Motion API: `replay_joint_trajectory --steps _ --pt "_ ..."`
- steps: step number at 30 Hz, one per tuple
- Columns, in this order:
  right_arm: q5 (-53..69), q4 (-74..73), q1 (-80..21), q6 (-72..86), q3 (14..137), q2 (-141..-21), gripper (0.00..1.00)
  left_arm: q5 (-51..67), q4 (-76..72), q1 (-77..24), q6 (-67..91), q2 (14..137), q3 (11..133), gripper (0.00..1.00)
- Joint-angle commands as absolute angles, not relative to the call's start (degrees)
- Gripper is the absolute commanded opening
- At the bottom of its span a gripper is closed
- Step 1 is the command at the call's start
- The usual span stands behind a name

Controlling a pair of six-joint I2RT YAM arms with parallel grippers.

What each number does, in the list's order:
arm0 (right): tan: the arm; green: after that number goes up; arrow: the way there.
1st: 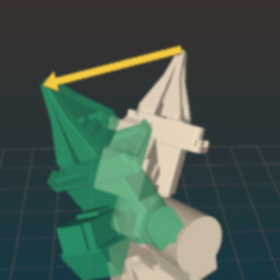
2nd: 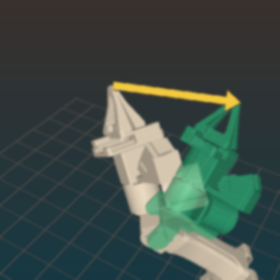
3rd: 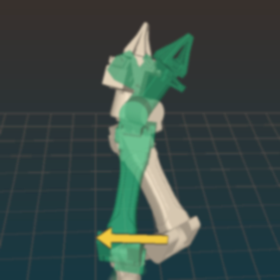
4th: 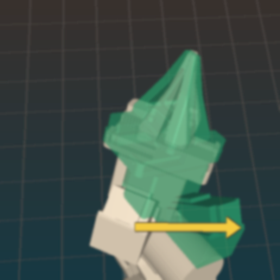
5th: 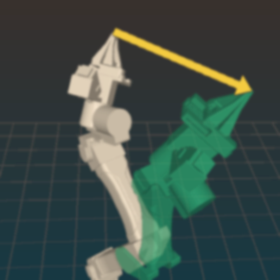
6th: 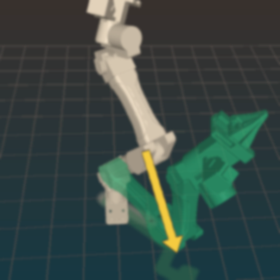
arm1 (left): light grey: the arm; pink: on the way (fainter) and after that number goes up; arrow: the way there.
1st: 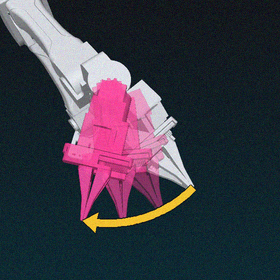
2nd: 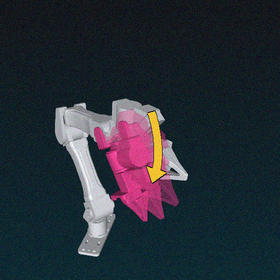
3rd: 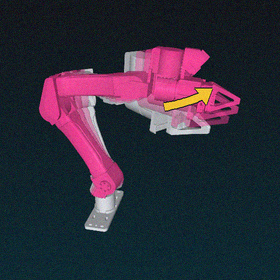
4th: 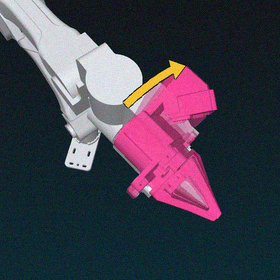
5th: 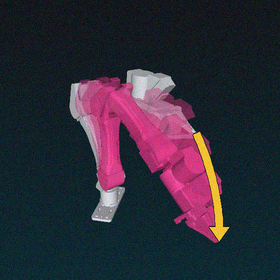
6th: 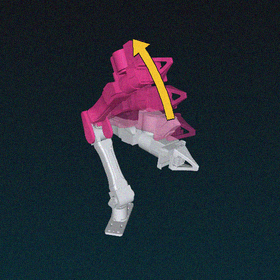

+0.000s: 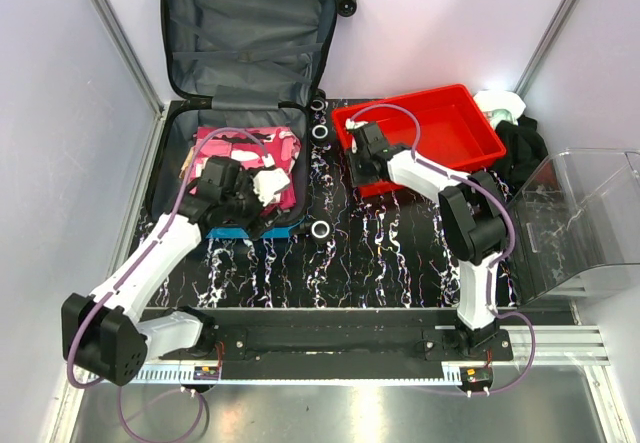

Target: Open, take out, and arrange the luggage

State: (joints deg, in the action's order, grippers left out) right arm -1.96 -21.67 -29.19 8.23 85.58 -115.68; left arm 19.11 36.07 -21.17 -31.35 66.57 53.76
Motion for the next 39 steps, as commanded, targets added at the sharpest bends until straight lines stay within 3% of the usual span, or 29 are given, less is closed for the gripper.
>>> replay_joint_trajectory --steps 1,5,11,19,27,29,39 --pt "1.7 -19.8 -31.2 14.9 81.7 -110.0 0.27 17.2 35.2 -17.9 -29.0 64.8 56.0 0.81" --pt "3.2 -15.6 -33.3 21.8 77.7 -107.6 0.23 17.4 35.0 -15.0 -27.3 64.9 56.7 0.81" --pt "3.1 6.4 -33.8 38.0 68.3 -104.4 0.23 17.1 33.0 -9.8 -23.7 65.5 57.1 0.81" --pt "0.3 8.8 -34.7 41.8 77.0 -111.4 0.25 11.2 28.7 -6.1 -17.3 66.2 57.6 0.81" --pt "-2.5 8.4 -34.7 39.0 79.9 -112.1 0.43 0.4 26.1 -1.7 -5.3 73.1 61.7 0.81" --pt "-3.5 7.4 -34.6 38.0 80.6 -112.0 0.54 0.4 25.9 -0.1 -1.8 76.5 63.0 0.8" --pt "-4.5 0.4 -36.3 28.6 87.2 -110.3 0.58 2.4 23.7 8.6 3.8 84.2 67.1 0.77"
